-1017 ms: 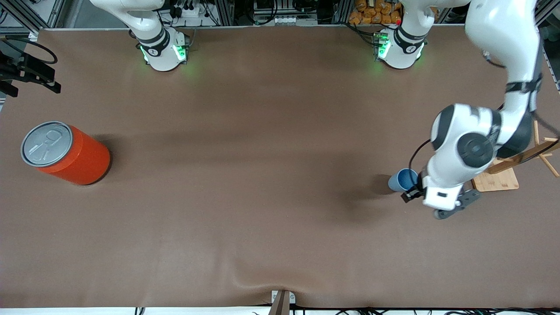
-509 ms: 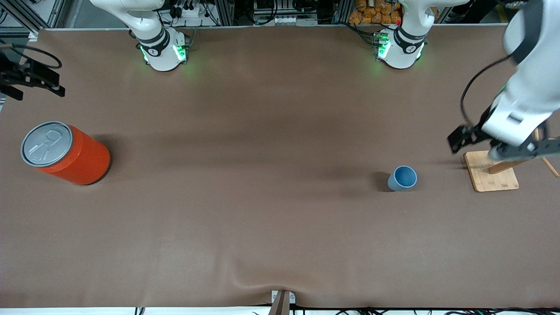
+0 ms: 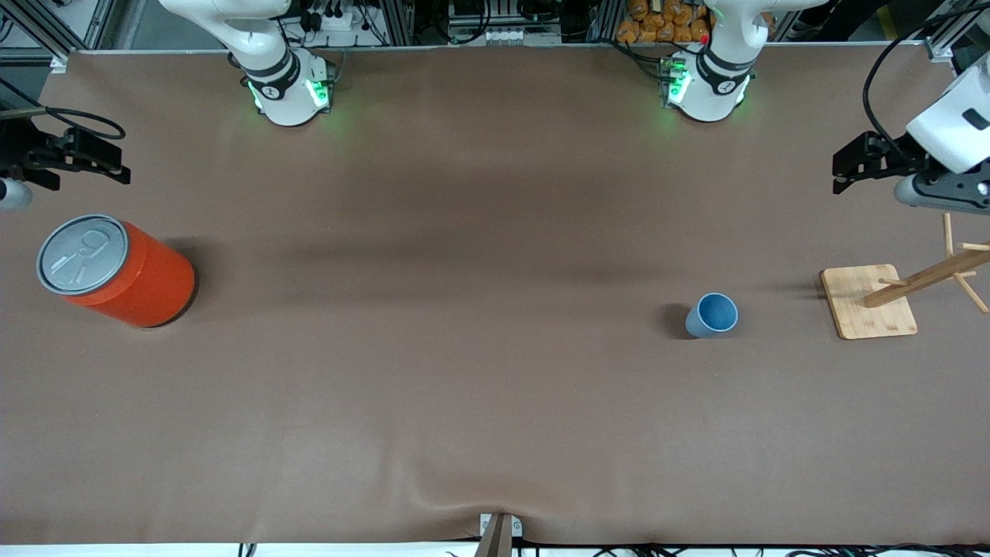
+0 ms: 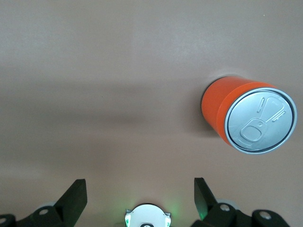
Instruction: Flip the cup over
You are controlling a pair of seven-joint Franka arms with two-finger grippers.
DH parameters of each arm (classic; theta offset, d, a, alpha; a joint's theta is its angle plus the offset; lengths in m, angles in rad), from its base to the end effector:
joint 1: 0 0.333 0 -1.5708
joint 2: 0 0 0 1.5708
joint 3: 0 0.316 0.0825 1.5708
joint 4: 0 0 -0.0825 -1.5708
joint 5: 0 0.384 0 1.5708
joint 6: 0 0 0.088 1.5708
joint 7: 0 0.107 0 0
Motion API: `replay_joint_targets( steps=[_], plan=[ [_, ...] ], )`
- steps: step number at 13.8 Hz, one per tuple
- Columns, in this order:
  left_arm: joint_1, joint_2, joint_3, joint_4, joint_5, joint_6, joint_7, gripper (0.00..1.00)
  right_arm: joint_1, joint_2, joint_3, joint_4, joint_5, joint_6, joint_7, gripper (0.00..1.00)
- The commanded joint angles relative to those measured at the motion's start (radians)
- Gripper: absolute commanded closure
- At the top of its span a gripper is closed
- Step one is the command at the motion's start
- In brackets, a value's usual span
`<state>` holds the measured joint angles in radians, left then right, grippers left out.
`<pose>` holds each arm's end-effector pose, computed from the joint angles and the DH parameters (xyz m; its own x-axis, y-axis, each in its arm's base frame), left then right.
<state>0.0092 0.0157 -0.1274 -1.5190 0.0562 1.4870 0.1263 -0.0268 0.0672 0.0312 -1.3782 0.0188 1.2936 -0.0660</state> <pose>0.5480 -0.0580 0.6331 0.9700 -0.2372 -0.0539 -0.2398 -0.9696 -0.0477 0.5450 0.0041 0.6536 0.9859 0.0757 -0.1494 0.0719 -0.9969 -0.0307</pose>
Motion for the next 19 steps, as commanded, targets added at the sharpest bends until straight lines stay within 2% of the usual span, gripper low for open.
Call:
replay_joint_targets(
  steps=[1, 6, 14, 19],
  plan=[
    [-0.011, 0.052, -0.003, 0.078, -0.013, -0.042, 0.016, 0.0, -0.021, -0.014, 0.021, -0.012, -0.005, 0.007, 0.014, 0.0],
    [-0.06, 0.047, 0.0, 0.091, -0.009, -0.066, 0.009, 0.0, -0.022, -0.015, 0.019, -0.01, -0.007, 0.009, 0.012, 0.0],
    [-0.048, 0.043, 0.0, 0.094, -0.01, -0.082, 0.006, 0.0, -0.022, -0.017, 0.021, -0.01, -0.016, 0.027, 0.011, 0.0],
    [-0.028, 0.036, 0.002, 0.094, -0.048, -0.093, -0.151, 0.0, -0.022, -0.017, 0.021, -0.01, -0.016, 0.029, 0.011, 0.0]
  ],
)
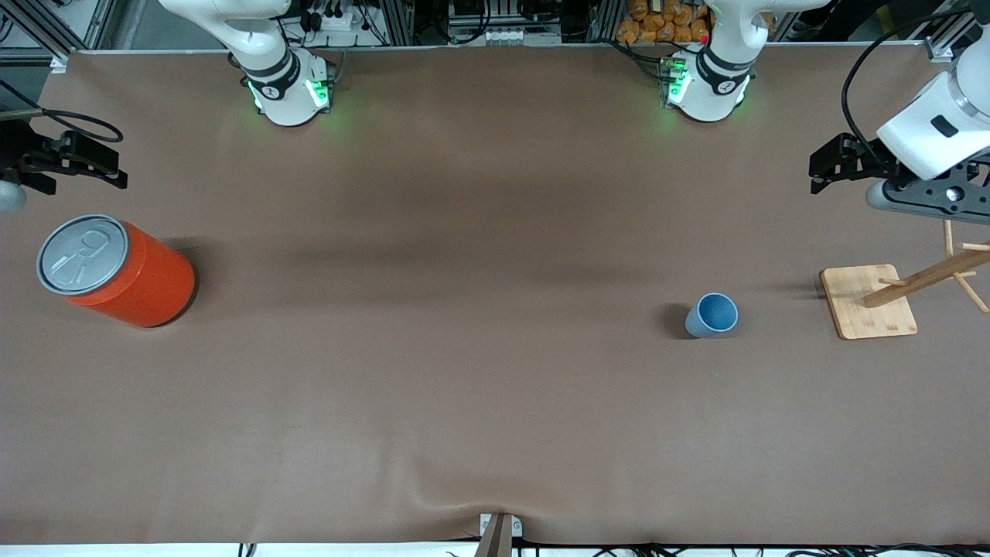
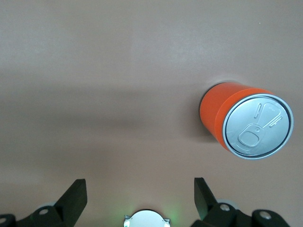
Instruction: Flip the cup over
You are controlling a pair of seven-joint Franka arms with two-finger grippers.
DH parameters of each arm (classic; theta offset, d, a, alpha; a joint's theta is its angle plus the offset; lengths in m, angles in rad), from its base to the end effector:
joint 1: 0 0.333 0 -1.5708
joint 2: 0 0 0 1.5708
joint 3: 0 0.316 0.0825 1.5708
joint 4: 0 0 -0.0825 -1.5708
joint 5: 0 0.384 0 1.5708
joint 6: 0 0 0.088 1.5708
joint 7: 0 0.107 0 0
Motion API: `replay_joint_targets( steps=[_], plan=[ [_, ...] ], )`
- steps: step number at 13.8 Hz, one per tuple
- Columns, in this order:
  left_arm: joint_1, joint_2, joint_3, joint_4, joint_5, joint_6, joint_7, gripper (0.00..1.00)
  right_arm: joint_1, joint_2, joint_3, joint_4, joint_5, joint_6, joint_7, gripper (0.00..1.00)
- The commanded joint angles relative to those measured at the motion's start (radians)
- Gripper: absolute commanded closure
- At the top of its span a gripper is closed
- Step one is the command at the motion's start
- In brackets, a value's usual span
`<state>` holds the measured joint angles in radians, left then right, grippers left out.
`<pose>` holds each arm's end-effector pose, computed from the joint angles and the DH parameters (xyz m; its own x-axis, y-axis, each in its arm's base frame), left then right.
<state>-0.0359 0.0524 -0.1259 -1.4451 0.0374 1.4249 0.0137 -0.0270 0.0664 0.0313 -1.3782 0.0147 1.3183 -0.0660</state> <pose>0.5495 -0.0830 0.6418 0.9829 -0.1691 -0.0725 -0.1716 -0.9847 -0.0297 0.5476 0.0035 0.6558 0.9894 0.0741 -0.1245 0.0715 -0.9971 -0.0249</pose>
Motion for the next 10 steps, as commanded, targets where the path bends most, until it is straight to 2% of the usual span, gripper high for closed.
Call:
replay_joint_targets(
  steps=[1, 10],
  plan=[
    [0.018, 0.0, 0.005, 0.019, -0.028, -0.037, -0.037, 0.0, -0.024, -0.016, 0.021, -0.01, -0.012, 0.004, 0.011, 0.0],
    [0.014, 0.009, 0.003, 0.019, -0.03, -0.037, -0.037, 0.0, -0.024, -0.016, 0.021, -0.01, -0.012, 0.007, 0.006, 0.0]
  ],
)
